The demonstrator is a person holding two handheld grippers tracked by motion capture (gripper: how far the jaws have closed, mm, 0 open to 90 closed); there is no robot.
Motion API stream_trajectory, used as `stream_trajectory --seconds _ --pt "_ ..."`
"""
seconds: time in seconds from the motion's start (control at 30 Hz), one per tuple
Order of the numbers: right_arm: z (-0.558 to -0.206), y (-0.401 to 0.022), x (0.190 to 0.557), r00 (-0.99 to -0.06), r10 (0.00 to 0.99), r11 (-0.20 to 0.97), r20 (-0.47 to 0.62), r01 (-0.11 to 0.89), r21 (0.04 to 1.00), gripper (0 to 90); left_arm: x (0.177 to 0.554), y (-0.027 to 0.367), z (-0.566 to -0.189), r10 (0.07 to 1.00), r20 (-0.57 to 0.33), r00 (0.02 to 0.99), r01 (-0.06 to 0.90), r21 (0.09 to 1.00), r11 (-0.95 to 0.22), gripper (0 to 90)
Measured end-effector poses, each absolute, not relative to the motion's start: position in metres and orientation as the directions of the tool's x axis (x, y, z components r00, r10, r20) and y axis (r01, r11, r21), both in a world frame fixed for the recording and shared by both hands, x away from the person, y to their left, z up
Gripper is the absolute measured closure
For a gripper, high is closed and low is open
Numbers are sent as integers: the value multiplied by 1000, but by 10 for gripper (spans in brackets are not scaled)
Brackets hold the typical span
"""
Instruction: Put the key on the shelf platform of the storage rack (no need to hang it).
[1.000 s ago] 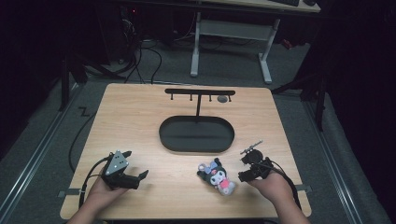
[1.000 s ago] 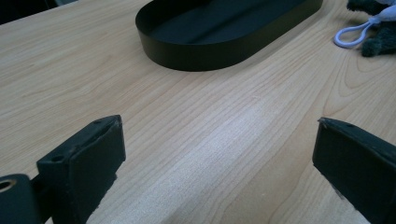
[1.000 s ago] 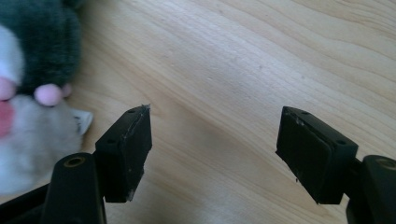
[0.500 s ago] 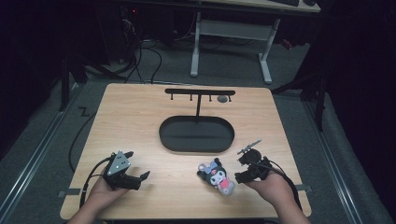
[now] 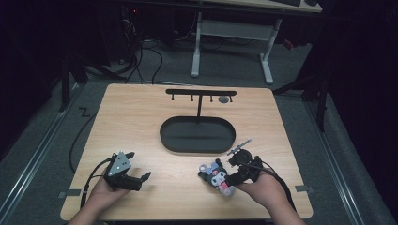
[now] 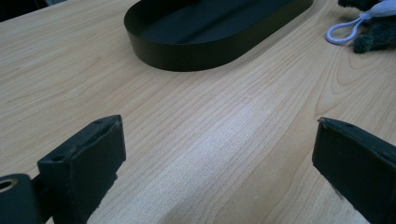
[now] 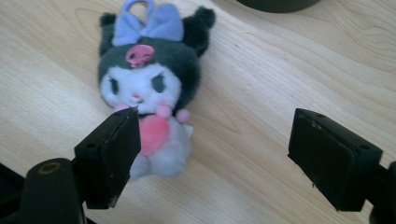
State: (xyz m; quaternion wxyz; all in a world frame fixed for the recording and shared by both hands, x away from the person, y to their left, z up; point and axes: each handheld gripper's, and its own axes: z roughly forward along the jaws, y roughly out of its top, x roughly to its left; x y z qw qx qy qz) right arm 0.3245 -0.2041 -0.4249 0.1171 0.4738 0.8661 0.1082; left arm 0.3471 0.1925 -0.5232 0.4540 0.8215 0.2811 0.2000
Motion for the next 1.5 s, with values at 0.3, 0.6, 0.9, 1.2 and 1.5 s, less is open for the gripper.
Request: stream_trajectory --seconds 0.3,0.6,0.9,1.2,1.5 --pt "-431 -185 318 -567 819 567 -91 776 276 155 347 193 -523 643 69 763 281 861 -425 35" --pt "-448 -180 316 -579 812 578 -71 781 237 160 347 193 -523 642 68 764 281 860 -425 35" --pt "-469 -177 314 -591 804 590 -59 782 203 179 347 192 -522 642 67 764 281 861 -424 35" --pt "-483 -176 312 -605 792 609 -81 771 187 235 347 193 -523 642 66 764 283 859 -426 36" --pt "-486 -176 312 -610 788 613 -80 770 177 367 348 192 -523 642 67 764 284 858 -428 36"
